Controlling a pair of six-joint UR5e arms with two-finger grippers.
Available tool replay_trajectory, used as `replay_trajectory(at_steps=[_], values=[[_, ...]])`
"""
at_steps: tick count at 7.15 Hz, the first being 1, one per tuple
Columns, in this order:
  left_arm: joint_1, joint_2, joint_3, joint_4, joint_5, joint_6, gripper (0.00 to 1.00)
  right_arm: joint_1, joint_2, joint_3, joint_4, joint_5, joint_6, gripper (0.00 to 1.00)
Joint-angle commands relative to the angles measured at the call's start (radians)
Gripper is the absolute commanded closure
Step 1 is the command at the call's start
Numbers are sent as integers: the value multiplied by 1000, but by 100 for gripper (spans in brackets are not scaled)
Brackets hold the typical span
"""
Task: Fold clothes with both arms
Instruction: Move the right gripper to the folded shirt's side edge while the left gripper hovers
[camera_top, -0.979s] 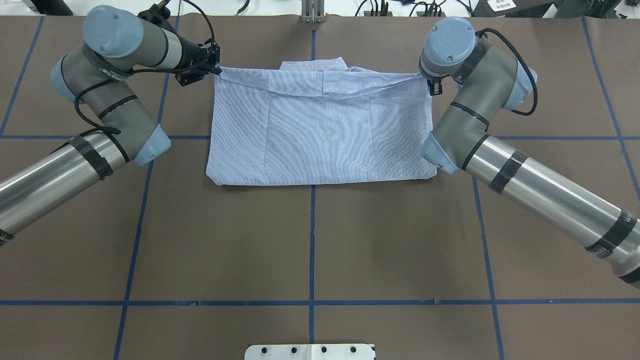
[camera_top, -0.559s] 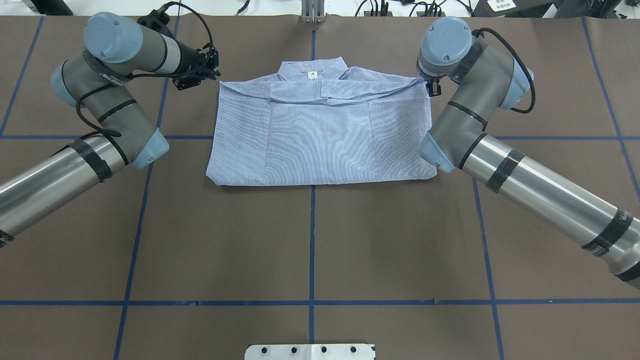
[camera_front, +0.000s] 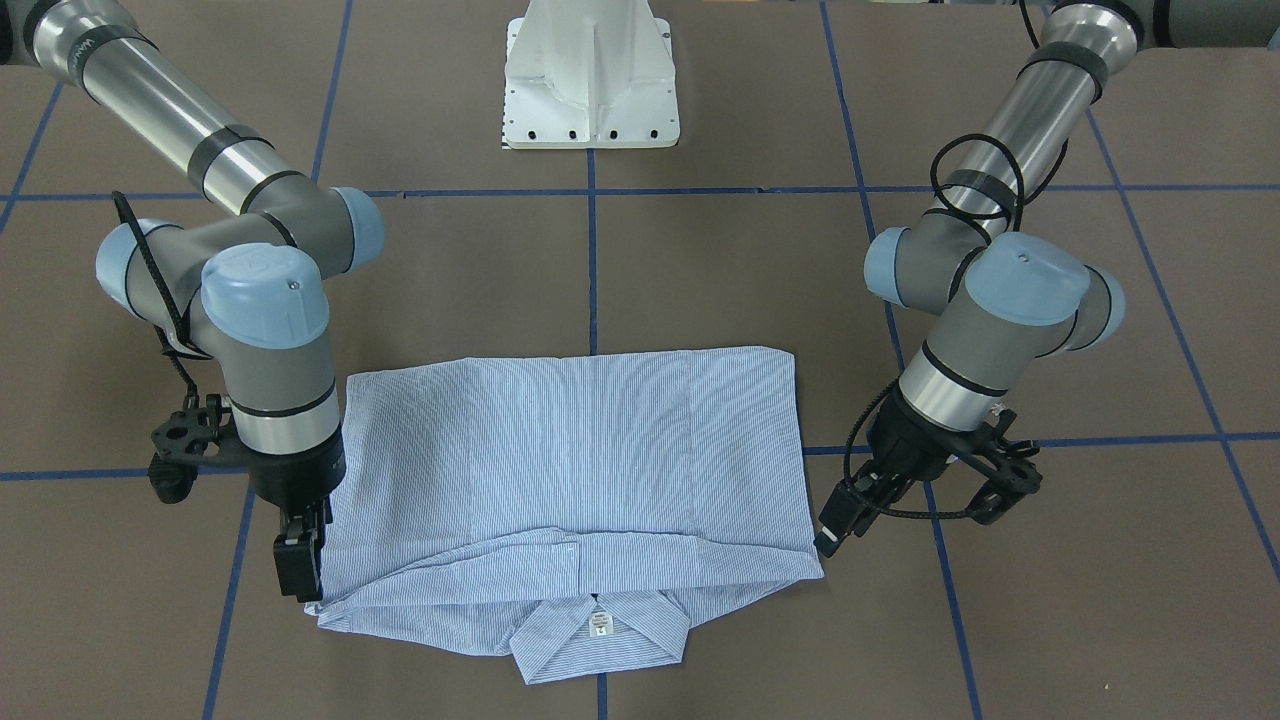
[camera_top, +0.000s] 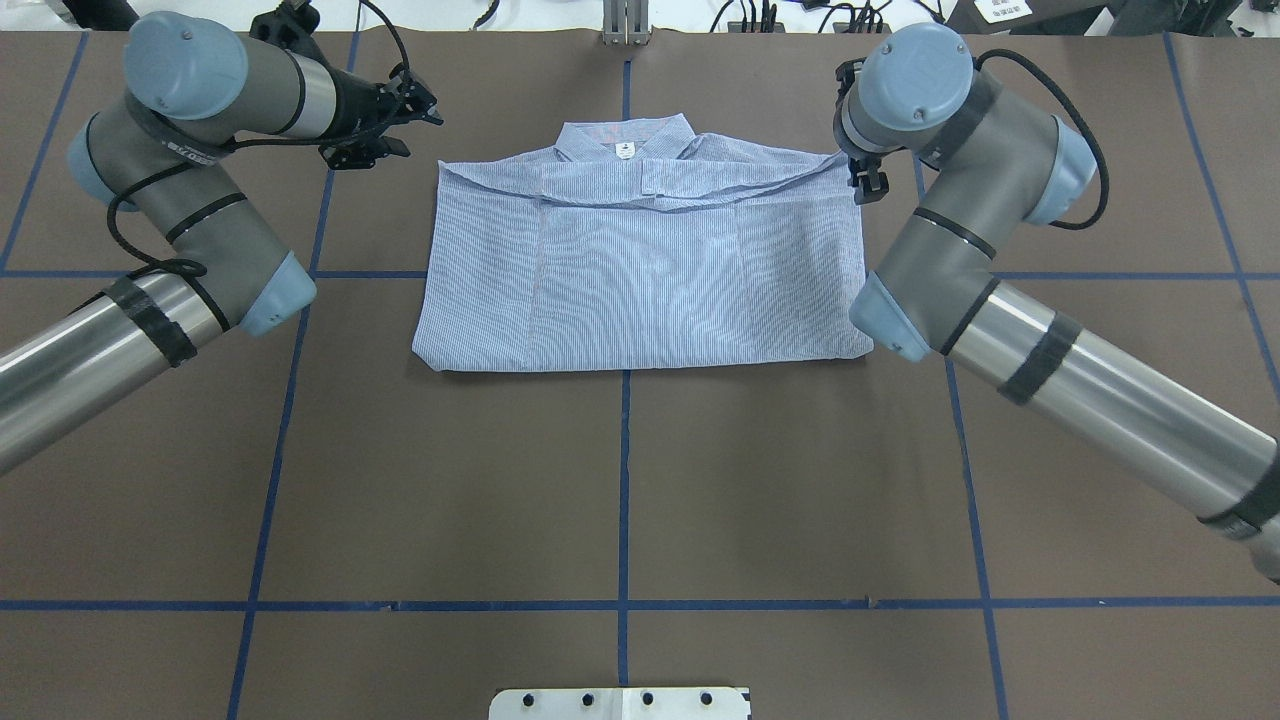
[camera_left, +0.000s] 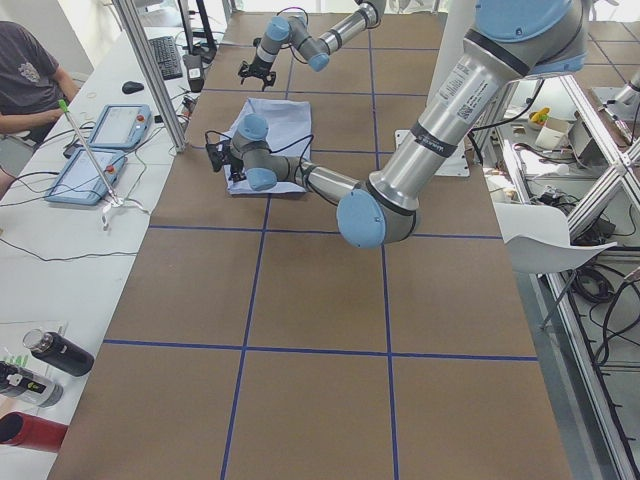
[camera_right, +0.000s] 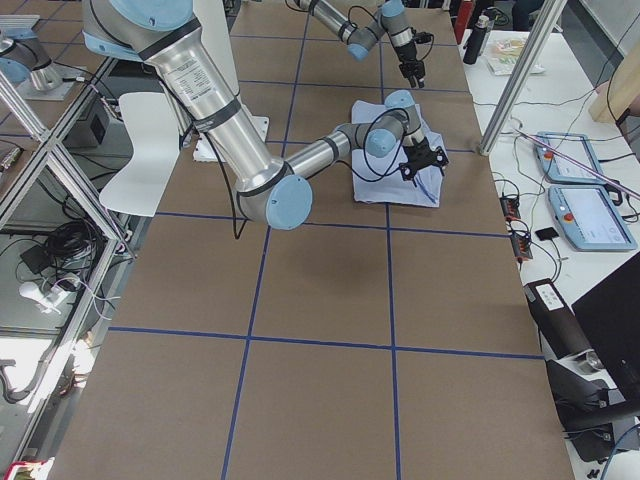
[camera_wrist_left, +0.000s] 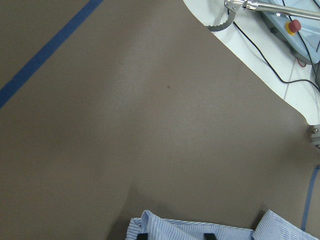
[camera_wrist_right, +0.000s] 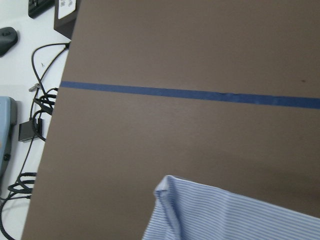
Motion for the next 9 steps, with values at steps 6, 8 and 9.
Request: replay_trajectory(at_steps=[6, 8, 9], values=[[-6, 98, -152, 7, 2, 4, 37, -276, -275, 297, -81, -87, 37, 5], [-6, 109, -155, 7, 8, 7, 37, -280, -266, 271, -83, -96, 37, 21], [-6, 126, -164, 3, 7, 9, 37, -278, -264, 272, -83, -96, 37, 61]])
